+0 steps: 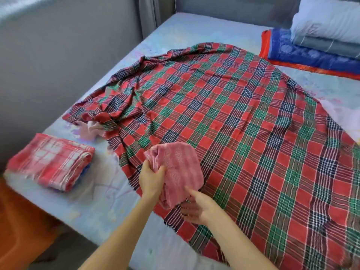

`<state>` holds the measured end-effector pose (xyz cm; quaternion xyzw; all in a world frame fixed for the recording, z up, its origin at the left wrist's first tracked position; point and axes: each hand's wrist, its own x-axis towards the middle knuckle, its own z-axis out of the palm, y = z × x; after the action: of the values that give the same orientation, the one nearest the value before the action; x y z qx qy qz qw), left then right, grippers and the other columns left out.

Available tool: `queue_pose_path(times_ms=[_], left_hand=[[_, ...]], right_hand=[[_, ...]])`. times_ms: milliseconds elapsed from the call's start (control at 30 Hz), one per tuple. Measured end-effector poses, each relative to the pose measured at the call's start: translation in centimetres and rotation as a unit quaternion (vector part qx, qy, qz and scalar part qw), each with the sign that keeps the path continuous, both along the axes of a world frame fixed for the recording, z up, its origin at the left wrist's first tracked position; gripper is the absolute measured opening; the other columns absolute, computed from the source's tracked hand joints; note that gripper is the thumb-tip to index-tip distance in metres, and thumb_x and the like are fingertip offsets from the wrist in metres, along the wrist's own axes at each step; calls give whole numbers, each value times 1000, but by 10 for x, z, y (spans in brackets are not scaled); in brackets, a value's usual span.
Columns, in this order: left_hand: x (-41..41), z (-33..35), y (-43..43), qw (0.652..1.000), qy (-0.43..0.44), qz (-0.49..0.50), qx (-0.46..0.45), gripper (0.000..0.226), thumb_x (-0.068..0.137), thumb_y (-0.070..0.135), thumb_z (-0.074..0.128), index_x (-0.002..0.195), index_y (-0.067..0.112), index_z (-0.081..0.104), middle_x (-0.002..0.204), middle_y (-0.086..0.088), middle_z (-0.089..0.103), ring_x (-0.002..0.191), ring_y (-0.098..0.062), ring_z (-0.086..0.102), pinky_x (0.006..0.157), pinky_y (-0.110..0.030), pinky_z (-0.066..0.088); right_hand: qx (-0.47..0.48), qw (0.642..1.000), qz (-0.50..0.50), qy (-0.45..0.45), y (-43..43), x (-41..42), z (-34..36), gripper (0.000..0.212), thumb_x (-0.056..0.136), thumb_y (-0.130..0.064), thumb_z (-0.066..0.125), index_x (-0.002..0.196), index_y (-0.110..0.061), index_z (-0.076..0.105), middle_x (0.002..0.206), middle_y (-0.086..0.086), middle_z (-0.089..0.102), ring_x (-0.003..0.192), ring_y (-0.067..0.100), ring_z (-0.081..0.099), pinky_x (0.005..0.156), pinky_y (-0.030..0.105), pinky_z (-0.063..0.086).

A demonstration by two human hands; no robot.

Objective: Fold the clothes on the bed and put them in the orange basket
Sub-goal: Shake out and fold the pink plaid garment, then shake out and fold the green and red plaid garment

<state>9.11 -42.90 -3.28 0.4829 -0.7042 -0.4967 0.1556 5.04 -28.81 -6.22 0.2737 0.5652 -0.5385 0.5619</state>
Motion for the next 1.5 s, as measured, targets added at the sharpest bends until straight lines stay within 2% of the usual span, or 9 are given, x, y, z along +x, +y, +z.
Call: queue_pose_path(times_ms=[100, 200, 300, 467, 600, 933, 1233, 1433, 1500], left_hand=[[32, 41, -18, 994, 21, -90, -49, 16, 80, 19, 65, 88, 27, 54, 84, 7, 61, 83, -21, 61, 72, -39, 52], [67, 78, -45, 986, 26, -160, 22, 18, 78, 24, 70, 89, 32, 58, 96, -3, 68, 89, -24, 66, 79, -45, 56], [101, 109, -73, 967, 64, -202, 143, 29, 78, 10, 72, 97, 31, 62, 100, -6, 69, 87, -23, 68, 76, -38, 58], [149, 125, -144, 935, 73, -211, 275, 69, 32, 31, 93, 97, 26, 70, 93, -5, 74, 78, -20, 71, 61, -29, 57], [174, 115, -249, 947, 43, -148, 281, 36, 66, 21, 80, 98, 24, 65, 91, -6, 72, 75, -19, 71, 60, -29, 57], [172, 16, -489, 981, -172, -61, -72, 31, 92, 21, 54, 113, -1, 58, 114, -22, 63, 105, -36, 58, 87, -39, 42], [137, -35, -471, 830, -324, -299, -342, 55, 79, 17, 61, 133, 21, 50, 137, -22, 42, 126, -39, 38, 101, -47, 34], [86, -47, -384, 809, -166, -412, -385, 12, 53, 4, 64, 65, 7, 64, 68, -15, 59, 61, -34, 57, 50, -32, 40], [66, -60, -352, 791, -152, -459, -374, 17, 50, 3, 68, 65, 9, 63, 66, -11, 58, 60, -33, 56, 49, -33, 41]], right_hand=[[22, 999, -20, 36, 12, 9, 7, 78, 47, -59, 80, 105, -12, 58, 44, 6, 58, 44, 18, 60, 60, 38, 50], [27, 996, -20, 86, 18, 19, 6, 100, 55, -63, 78, 135, -13, 43, 121, 17, 58, 108, 31, 56, 96, 47, 41], [-95, 990, -23, 101, 10, 34, 7, 120, 37, -63, 86, 137, -14, 44, 133, 10, 55, 121, 29, 52, 106, 47, 36], [-228, 971, -66, 31, -31, 70, 10, 88, 32, -24, 96, 111, -1, 62, 104, 19, 70, 87, 34, 69, 64, 43, 58], [-239, 967, -77, 52, -130, 95, 15, 69, 42, -13, 93, 105, 1, 67, 105, 20, 69, 88, 34, 69, 67, 42, 58], [-118, 967, -136, 183, -402, 134, -19, 29, 87, 8, 54, 114, 0, 60, 106, 17, 67, 94, 34, 64, 90, 53, 49], [23, 940, 38, 337, -453, 127, -65, 30, 90, 2, 49, 115, -15, 51, 110, 7, 63, 93, 15, 57, 72, 16, 48], [191, 956, -166, 147, -321, 100, -109, 12, 89, 1, 47, 84, -6, 55, 66, 8, 45, 55, 20, 44, 52, 27, 36], [207, 937, -267, 85, -269, 103, -117, 21, 92, -1, 48, 109, 8, 55, 64, 11, 40, 53, 23, 38, 62, 34, 45]])
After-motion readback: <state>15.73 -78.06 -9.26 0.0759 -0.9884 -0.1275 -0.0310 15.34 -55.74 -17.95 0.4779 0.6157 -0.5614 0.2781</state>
